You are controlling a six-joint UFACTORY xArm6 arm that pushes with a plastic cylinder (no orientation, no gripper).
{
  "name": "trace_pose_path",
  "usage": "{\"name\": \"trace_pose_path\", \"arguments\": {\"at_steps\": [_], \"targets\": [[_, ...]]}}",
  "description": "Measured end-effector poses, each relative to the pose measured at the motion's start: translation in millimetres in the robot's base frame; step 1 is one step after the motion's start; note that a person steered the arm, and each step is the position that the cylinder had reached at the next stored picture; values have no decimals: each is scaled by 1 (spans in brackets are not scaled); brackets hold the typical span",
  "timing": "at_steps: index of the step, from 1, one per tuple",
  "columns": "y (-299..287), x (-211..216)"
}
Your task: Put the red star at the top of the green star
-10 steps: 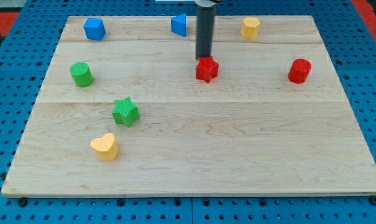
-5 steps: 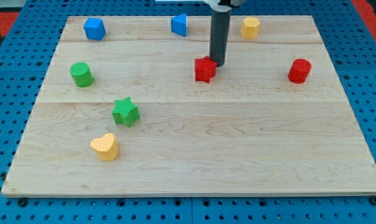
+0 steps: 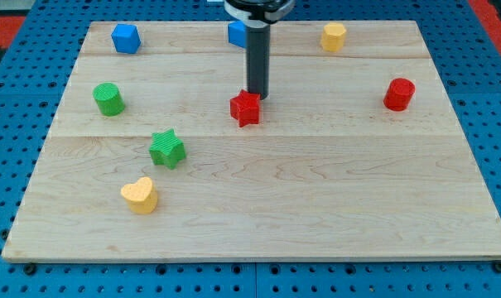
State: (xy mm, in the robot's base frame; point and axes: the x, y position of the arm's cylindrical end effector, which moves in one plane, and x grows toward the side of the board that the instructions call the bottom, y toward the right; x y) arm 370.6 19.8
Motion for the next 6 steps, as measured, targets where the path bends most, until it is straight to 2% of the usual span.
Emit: {"name": "trace_pose_path", "arguments": {"at_steps": [1,2,4,6], "targets": [[7,27],[-27,30],[-9,49],[-12,49]]}}
